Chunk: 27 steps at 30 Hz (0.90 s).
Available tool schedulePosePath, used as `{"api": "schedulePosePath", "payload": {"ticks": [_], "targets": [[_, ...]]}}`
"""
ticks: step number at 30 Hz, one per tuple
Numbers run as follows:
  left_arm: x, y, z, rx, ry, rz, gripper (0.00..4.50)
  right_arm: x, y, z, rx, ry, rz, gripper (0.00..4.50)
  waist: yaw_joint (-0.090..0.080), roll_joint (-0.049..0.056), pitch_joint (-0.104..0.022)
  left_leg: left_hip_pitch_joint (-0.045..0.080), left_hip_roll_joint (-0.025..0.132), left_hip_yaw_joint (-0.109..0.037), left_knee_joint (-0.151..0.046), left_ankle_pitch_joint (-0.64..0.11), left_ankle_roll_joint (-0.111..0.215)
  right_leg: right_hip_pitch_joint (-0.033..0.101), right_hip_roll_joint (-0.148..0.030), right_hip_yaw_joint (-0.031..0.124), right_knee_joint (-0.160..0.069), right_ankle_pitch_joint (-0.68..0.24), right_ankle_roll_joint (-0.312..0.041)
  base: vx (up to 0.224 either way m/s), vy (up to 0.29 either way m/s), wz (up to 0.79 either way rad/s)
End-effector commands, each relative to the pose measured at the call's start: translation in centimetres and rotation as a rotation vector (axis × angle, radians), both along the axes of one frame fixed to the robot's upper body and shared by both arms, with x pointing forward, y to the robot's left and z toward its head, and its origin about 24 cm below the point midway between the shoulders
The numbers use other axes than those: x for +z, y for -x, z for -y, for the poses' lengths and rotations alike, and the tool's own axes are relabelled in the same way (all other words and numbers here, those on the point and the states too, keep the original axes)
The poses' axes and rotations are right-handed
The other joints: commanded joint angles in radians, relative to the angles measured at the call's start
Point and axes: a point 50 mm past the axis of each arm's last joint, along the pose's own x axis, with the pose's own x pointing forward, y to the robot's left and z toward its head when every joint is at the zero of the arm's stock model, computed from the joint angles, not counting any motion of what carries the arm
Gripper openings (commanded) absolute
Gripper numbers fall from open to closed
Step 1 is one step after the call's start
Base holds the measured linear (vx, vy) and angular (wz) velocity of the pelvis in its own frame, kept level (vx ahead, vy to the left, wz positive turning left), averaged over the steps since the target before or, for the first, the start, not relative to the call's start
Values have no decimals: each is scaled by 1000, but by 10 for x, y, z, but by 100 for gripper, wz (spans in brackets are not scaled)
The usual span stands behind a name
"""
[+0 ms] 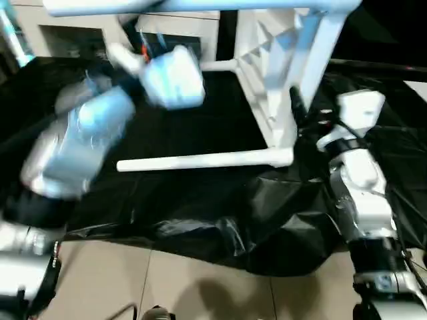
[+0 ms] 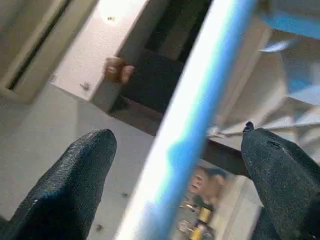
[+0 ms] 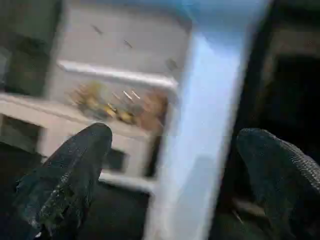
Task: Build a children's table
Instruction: Flip table
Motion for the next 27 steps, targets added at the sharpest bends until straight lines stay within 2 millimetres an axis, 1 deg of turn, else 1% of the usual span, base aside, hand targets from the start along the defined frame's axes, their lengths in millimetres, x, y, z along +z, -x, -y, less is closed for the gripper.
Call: {"api": "schedulePosePath", "payload": {"ticks": [1,2,3,4,6,7,8,9,10,14,15,16,17,18,19,21,23,24,26,27], "targets": [[0,-6,1,17,-23,11,450,2,5,-7,62,13,20,449,1,11,-67,19,26,-14,-75,-270,-41,39,-55,45,-81,-191,-118,0,0,0],[1,-9,0,31,-24,13,450,1,6,-11,90,11,14,449,1,10,-68,18,27,-15,-75,-264,-40,41,-58,46,-79,-190,-122,0,0,0],[2,-13,-2,48,-26,11,450,0,7,-16,128,16,5,449,0,17,-68,20,27,-15,-75,-265,-40,38,-57,46,-82,-188,-128,0,0,0],[3,-16,-3,60,-28,11,450,-1,8,-20,157,21,-3,449,-1,12,-68,19,26,-15,-74,-262,-36,40,-55,45,-80,-180,-133,0,0,0],[5,-24,-6,83,-38,19,450,-4,11,-28,205,45,-16,449,0,15,-68,18,26,-16,-74,-260,-34,39,-54,45,-80,-173,-134,0,0,0],[6,-27,-7,90,-44,25,450,-6,13,-30,217,59,-20,449,1,14,-68,18,27,-17,-75,-261,-34,40,-55,45,-82,-170,-130,0,0,0],[6,-31,-8,107,-57,27,450,-10,14,-35,251,72,-40,449,2,14,-70,18,28,-18,-75,-254,-37,42,-57,45,-77,-150,-134,0,0,0],[6,-33,-9,120,-67,27,450,-12,15,-37,278,79,-55,449,1,14,-70,18,27,-18,-75,-252,-35,42,-55,44,-77,-144,-137,0,0,0],[6,-38,-11,136,-75,21,450,-19,18,-45,347,85,-97,449,4,16,-71,18,28,-19,-74,-247,-29,43,-58,45,-76,-129,-146,0,0,0],[7,-41,-12,149,-64,24,450,-22,22,-53,414,83,-121,449,9,16,-71,18,31,-18,-75,-246,-29,43,-61,45,-74,-110,-159,0,0,0],[7,-42,-12,144,-55,13,450,-22,22,-54,423,80,-123,449,11,18,-71,18,32,-19,-75,-241,-30,44,-62,45,-73,-100,-163,0,0,0],[7,-42,-12,144,-55,13,450,-22,22,-54,423,80,-123,449,12,16,-71,19,32,-19,-75,-241,-31,43,-62,45,-73,-98,-164,0,0,0],[8,-43,-11,138,-42,9,423,-22,23,-55,430,80,-123,450,13,22,-70,20,33,-19,-76,-250,-34,41,-62,45,-75,-104,-164,0,0,0],[9,-44,-11,132,-32,4,416,-22,23,-56,430,82,-122,450,14,20,-69,21,33,-19,-76,-256,-36,41,-62,45,-75,-109,-165,0,0,0],[12,-43,-10,115,-3,7,416,-22,23,-56,428,83,-121,450,15,22,-68,21,32,-20,-78,-272,-42,41,-63,45,-76,-125,-165,0,0,0],[13,-43,-8,94,17,-3,416,-22,23,-55,429,83,-122,450,16,21,-68,20,32,-20,-79,-281,-45,42,-64,45,-78,-137,-164,0,0,0],[13,-43,-6,77,21,-9,380,-22,24,-56,433,86,-126,450,16,25,-68,20,32,-21,-79,-291,-45,41,-64,46,-80,-150,-160,0,0,0],[12,-43,-6,74,22,-13,372,-23,24,-56,434,87,-128,450,15,22,-68,21,32,-21,-79,-295,-46,41,-64,45,-80,-152,-158,0,0,0],[13,-43,-5,71,30,-3,366,-23,25,-56,437,92,-130,450,15,21,-68,19,32,-21,-79,-288,-44,43,-64,46,-80,-145,-158,0,0,0],[14,-43,-4,69,33,-2,346,-23,25,-57,438,93,-131,450,15,23,-68,19,33,-22,-79,-283,-44,43,-64,46,-79,-139,-159,0,0,0]]}}
